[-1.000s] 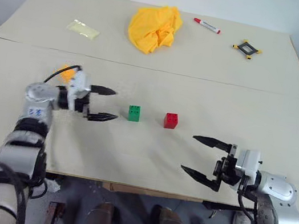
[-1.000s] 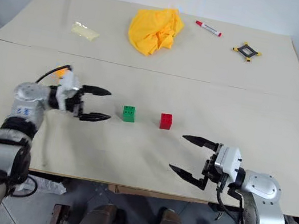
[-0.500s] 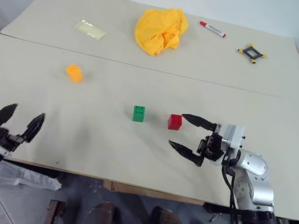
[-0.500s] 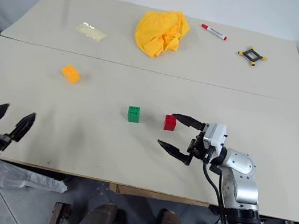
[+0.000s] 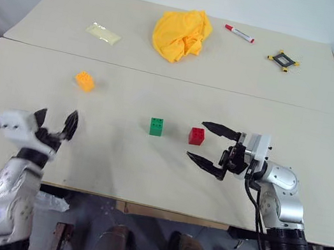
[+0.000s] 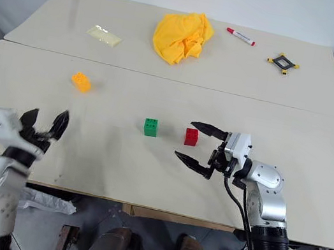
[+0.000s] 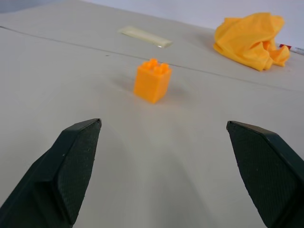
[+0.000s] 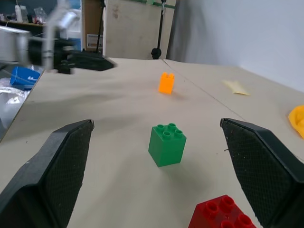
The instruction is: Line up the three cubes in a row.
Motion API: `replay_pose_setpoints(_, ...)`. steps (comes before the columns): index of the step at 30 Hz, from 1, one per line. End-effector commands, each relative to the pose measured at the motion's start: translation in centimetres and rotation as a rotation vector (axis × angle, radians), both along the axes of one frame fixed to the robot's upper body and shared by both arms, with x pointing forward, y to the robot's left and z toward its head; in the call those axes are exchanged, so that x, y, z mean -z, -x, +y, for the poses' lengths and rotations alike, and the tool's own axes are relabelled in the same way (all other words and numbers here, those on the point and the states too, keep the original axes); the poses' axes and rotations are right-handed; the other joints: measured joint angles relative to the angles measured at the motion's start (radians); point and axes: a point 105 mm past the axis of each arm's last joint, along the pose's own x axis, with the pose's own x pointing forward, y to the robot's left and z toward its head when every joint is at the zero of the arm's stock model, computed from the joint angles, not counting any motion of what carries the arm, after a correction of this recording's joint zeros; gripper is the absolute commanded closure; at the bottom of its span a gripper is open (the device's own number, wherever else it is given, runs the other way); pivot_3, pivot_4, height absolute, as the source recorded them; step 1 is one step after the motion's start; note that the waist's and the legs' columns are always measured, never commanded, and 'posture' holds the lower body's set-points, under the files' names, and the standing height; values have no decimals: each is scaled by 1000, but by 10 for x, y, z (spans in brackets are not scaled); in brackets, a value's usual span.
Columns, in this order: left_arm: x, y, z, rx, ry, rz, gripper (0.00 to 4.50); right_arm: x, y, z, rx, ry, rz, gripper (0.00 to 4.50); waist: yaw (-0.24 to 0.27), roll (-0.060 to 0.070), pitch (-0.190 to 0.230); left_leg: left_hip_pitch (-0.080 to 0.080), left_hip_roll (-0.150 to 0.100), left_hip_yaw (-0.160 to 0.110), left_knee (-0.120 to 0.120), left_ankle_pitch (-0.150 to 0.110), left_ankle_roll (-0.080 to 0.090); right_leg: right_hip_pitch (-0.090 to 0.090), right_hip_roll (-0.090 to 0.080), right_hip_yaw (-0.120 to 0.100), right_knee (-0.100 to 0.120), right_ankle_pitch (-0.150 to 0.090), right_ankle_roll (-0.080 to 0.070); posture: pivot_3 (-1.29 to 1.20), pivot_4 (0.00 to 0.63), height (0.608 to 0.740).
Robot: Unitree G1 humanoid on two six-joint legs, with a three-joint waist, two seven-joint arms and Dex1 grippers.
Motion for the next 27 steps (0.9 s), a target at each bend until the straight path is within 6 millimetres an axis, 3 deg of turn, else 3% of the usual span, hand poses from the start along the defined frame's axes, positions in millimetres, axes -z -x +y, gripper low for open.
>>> replay_pose_setpoints(1, -4, -22, 4, -42, -18, 27, 6, -10, 1, 1, 2, -1, -42, 0, -5, 0, 0, 0, 0, 0, 0, 0, 0, 0, 0, 0, 0, 0, 0, 0, 150, 740)
replay_pose_setpoints(4, -14, -54, 0, -6, -49, 32, 6, -9, 2, 2, 6, 0, -45, 0, -9, 0, 0, -1, 0, 1, 0, 0, 0, -1, 1, -1, 0, 0, 0, 0, 150, 740)
replay_pose_setpoints(7, -15, -71, 2, 59, -128, 70, 6, -9, 2, 3, 17, -5, -46, 0, -12, 0, 0, -1, 0, 1, 0, 0, 0, -1, 1, -1, 0, 0, 0, 0, 150, 740)
replay_pose_setpoints(12, -22, -79, 17, 266, -205, 97, 6, -8, 4, 1, 58, -11, -49, 0, -17, 0, 0, 0, 1, 3, -2, 0, 0, -2, 2, -2, 0, 0, 0, 0, 150, 740)
replay_pose_setpoints(17, -35, -85, 52, 320, -280, 119, 6, -6, 10, -1, 82, -15, -43, 0, -14, 0, 0, 0, 1, 4, -2, 0, -1, -3, 2, -2, -1, -1, 0, 0, 150, 740)
replay_pose_setpoints(22, -29, -97, 40, 474, -306, 166, 6, -6, 11, -1, 99, -19, -40, 0, -5, 0, 0, -1, 0, 3, -1, 0, -1, -2, 2, -2, 0, -1, 0, 0, 150, 740)
replay_pose_setpoints(27, -22, -107, 33, 504, -300, 241, 6, -11, 10, -2, 103, -20, -47, 0, -15, -1, 0, -2, -5, 4, -2, 0, -1, -3, 3, -4, 0, -1, 0, 0, 150, 740)
